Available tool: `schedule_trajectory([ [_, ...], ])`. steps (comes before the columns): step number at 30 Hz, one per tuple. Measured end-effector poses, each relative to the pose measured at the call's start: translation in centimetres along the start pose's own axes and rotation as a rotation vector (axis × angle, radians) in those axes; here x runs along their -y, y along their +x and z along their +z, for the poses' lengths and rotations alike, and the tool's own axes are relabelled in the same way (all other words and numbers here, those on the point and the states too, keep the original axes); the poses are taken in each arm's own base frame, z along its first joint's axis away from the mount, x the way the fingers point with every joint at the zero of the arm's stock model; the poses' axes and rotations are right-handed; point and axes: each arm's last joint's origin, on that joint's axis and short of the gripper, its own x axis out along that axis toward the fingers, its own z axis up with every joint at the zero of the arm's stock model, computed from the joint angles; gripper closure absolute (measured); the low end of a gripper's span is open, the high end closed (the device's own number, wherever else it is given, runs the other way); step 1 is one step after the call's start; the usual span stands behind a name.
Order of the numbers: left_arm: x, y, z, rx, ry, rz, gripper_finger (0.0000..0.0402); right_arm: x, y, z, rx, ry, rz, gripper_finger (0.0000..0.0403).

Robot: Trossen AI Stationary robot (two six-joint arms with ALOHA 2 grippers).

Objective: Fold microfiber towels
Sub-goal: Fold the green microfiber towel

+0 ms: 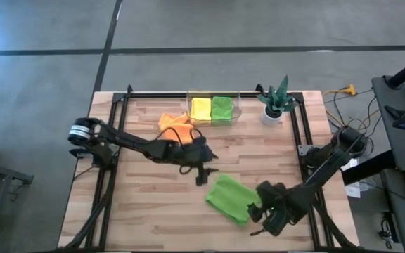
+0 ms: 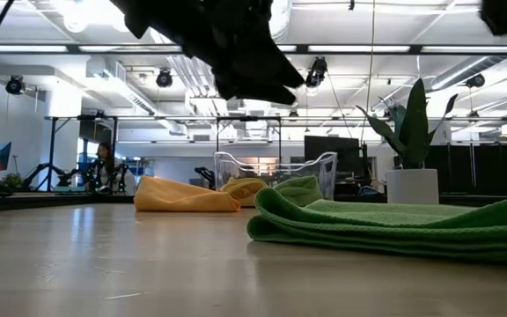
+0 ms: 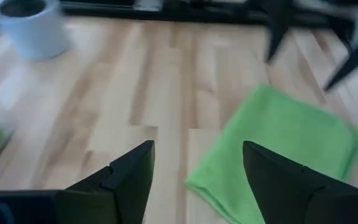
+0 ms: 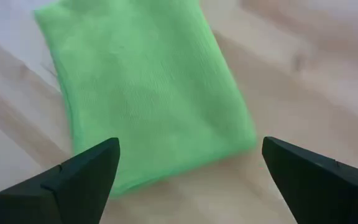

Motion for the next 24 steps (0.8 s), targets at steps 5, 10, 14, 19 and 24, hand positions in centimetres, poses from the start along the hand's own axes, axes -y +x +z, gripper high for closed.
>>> schedule_trajectory([
  [5,-1.3,-2.2,0.8,0.048,-0.149,-0.007,0.0173,1.9,1.1,-1.1,-0.041,0.348,0.101,0.0014],
  [10,-1.4,-3.6,0.8,0.057,-0.151,-0.075,0.0173,3.5,2.4,-0.8,-0.116,0.511,0.163,0.0014],
  [14,-1.2,-4.1,0.8,0.039,-0.149,-0.092,0.0173,4.6,3.1,0.0,-0.117,0.542,0.139,0.0014],
  [19,-1.1,-4.2,0.7,0.032,-0.167,-0.122,0.0173,5.8,4.1,0.2,-0.102,0.544,0.104,0.0014],
  [24,-1.0,-4.2,0.6,0.027,-0.174,-0.135,0.0173,6.2,4.8,0.0,-0.103,0.549,0.159,0.0015],
])
